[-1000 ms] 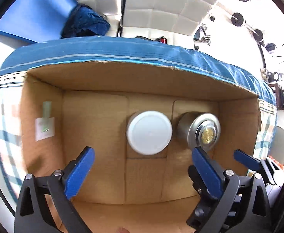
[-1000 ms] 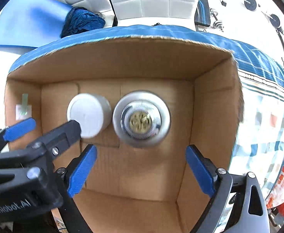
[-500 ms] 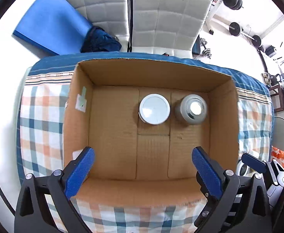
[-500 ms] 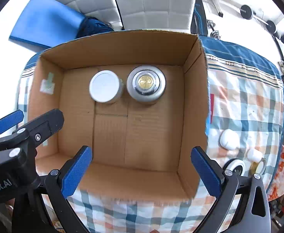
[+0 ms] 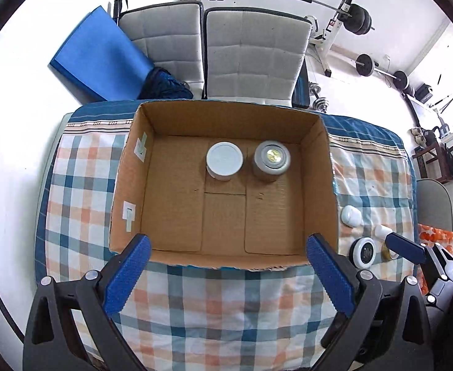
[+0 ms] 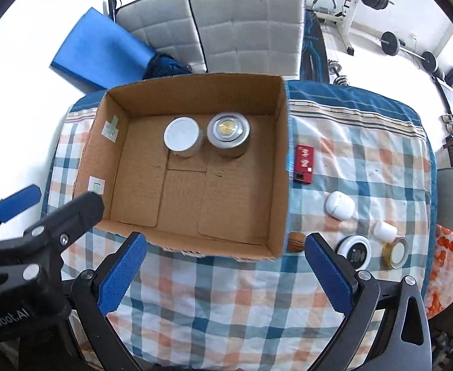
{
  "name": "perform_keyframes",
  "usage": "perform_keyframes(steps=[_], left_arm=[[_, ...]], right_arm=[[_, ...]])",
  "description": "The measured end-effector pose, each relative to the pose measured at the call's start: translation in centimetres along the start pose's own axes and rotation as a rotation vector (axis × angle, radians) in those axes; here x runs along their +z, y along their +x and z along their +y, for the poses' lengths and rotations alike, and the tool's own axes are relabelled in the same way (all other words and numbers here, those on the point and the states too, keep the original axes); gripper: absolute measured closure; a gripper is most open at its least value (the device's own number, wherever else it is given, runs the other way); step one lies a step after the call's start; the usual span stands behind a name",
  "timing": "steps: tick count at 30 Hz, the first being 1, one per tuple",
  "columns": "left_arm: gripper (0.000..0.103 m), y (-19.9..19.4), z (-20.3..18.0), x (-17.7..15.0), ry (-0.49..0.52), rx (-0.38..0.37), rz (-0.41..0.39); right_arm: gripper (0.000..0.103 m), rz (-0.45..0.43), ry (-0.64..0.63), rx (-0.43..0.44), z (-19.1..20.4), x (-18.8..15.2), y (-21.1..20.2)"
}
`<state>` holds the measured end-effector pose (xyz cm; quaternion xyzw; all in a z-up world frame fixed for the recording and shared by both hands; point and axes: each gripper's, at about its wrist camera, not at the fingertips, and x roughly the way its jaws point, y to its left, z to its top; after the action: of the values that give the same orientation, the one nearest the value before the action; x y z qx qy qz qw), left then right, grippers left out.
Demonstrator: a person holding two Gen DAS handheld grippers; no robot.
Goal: Organize rigid objects
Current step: 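Grasp the black-and-white round tin with the left tool while the right tool grasps the gold-rimmed lid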
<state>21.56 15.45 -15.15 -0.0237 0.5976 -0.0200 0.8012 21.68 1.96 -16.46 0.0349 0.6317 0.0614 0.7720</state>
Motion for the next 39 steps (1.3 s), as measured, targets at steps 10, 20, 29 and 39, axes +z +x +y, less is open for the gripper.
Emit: perform_keyframes(steps=[10, 20, 29, 39], left_arm=[[0.000, 0.0, -12.8, -1.9, 0.151, -0.109, -0.016], [0.000, 9.6, -24.9, -4.3, 0.287, -0.128, 0.159], [0.000, 18.8, -28.4, -5.9, 0.282, -0.064, 0.298], [0.000, 23.3, -29.3, -7.9, 0.296, -0.062, 0.408]], right_arm=[[0.000, 0.029, 0.178, -0.081, -15.1, -4.4, -2.0], [0.000, 0.106, 0.405, -0.172, -31.5, -8.5, 3.0], [0.000, 0.205, 0.470, -0.128, -36.0, -8.7, 12.2], [0.036, 0.279, 0.483, -0.112, -39.1, -10.3, 15.5]])
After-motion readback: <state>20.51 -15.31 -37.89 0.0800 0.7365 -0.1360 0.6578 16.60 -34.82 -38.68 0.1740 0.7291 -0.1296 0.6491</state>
